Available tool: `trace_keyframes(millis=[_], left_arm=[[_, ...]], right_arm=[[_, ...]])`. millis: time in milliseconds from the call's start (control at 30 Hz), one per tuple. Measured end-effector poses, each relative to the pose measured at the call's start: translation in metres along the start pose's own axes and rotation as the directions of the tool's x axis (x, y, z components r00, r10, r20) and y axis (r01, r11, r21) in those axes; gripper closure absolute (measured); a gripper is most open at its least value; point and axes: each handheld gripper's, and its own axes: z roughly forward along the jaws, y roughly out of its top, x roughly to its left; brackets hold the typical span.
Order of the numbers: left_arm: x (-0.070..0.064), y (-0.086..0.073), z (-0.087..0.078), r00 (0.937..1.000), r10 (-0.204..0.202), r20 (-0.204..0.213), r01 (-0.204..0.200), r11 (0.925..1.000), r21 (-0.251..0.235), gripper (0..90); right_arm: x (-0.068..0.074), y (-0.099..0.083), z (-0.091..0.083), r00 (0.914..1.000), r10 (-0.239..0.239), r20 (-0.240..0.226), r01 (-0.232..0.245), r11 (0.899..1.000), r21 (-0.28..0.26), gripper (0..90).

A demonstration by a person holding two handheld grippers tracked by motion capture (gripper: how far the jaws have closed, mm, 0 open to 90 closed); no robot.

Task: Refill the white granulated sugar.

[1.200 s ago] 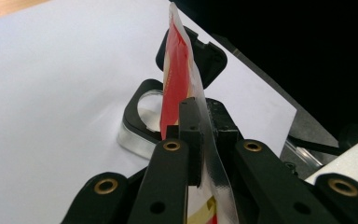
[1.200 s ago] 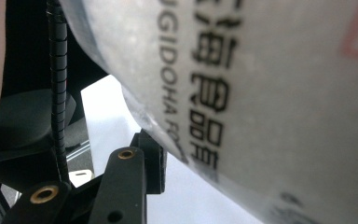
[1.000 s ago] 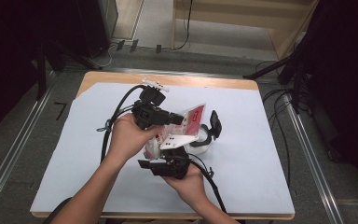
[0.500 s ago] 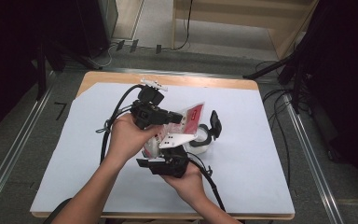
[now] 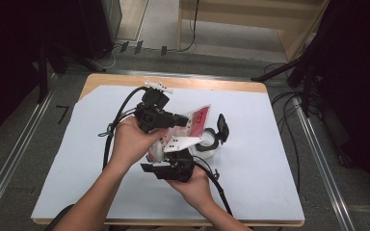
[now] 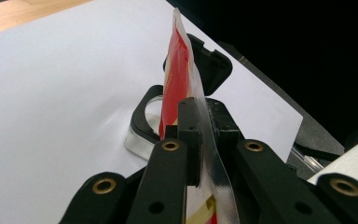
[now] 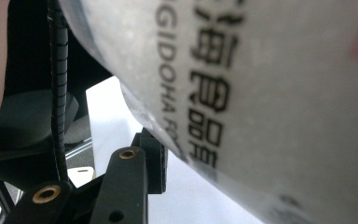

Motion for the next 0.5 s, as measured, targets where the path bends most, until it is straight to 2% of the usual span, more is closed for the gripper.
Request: trace_keyframes(millis=[500], left_arm=[[0.0002, -0.0010, 0.0034, 0.9999, 0.004, 0.010, -0.004, 1.0000, -0.002, 86.0]], right_arm=[[-0.0012, -0.0023, -0.0007, 1.0000, 0.006, 0.002, -0.006, 1.000, 0.004, 64.1]])
